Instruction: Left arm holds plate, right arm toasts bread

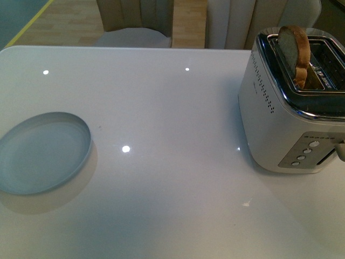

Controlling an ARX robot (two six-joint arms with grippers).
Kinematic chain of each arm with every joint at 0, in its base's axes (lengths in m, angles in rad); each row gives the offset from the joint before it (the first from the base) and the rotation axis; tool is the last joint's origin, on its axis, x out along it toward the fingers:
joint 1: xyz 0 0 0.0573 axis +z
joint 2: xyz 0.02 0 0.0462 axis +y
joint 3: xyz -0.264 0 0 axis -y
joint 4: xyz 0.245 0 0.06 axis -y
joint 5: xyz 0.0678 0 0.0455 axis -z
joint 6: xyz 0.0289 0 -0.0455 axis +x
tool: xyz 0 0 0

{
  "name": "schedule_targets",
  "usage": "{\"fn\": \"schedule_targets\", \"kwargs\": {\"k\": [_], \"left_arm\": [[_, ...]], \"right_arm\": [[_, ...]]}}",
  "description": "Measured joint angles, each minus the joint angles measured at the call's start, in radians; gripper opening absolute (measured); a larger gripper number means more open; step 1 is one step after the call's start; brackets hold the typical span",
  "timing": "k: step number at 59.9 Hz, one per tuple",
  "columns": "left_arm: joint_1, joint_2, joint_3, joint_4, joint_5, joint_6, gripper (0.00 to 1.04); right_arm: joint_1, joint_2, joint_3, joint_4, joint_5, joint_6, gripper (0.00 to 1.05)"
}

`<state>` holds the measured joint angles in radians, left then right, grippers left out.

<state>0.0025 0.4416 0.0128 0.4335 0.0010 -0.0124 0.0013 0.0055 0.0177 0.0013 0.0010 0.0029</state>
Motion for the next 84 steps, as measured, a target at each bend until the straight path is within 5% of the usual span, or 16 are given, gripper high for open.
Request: {"fn": "schedule_targets", "kwargs": {"k": [42,49,74,84], "left_arm": [[0.000,-0.261,0.000,-0.253,-0.001,0.002,0.03],[0.000,-0.403,0.000,-0.420,-0.001,0.002,0.03],[0.000,-0.435,0.000,-0.432,-0.001,0.002,0.03],[0.000,-0.435,0.000,-0.432,-0.001,0.002,0.33]], "right_arm": [[0.000,0.000,0.000,0.000,0.000,0.000,0.96],[0.000,0.000,0.000,0.000,0.000,0.000,0.96],[0.000,0.000,0.000,0.000,0.000,0.000,0.96],[0.000,0.000,0.000,0.000,0.000,0.000,0.96]]}}
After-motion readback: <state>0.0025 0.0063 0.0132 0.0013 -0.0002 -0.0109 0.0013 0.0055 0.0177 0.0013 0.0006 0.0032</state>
